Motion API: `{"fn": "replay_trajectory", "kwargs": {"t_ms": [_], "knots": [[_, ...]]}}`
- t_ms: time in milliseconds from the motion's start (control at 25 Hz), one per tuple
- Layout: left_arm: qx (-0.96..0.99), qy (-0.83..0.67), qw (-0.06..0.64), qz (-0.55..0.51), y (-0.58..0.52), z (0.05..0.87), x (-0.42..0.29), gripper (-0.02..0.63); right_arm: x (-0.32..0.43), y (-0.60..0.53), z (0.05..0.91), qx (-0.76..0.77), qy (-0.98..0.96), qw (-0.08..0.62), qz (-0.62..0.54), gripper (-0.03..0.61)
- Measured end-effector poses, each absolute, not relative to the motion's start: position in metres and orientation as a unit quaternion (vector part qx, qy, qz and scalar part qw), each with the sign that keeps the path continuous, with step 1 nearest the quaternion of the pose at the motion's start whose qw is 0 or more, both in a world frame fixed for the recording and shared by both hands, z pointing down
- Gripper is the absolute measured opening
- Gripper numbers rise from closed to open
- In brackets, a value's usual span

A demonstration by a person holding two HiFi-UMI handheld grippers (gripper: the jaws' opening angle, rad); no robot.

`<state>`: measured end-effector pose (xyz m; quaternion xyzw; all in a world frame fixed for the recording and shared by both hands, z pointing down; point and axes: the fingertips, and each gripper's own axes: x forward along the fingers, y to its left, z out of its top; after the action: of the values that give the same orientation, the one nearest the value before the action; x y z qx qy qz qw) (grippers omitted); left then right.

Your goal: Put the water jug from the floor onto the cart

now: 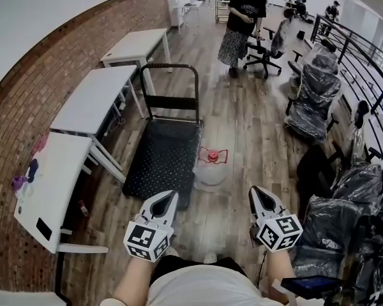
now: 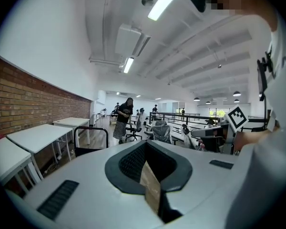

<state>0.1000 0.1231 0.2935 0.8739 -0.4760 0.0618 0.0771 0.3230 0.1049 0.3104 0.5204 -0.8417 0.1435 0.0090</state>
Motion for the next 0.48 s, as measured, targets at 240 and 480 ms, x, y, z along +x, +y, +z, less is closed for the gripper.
{"fn": "replay_trajectory", "kwargs": {"t_ms": [240,480], "knots": [[0.878,-0.468,0.082,0.062,0.102,0.300,0.106,0.000,0.330,0.088,0.318,0.528,-0.836,0.011,0.153,0.003],[0.888,-0.448,0.090,0.047,0.065,0.306,0.112,0.000,0.340,0.067,0.321,0.550,-0.821,0.021,0.148,0.003]]}}
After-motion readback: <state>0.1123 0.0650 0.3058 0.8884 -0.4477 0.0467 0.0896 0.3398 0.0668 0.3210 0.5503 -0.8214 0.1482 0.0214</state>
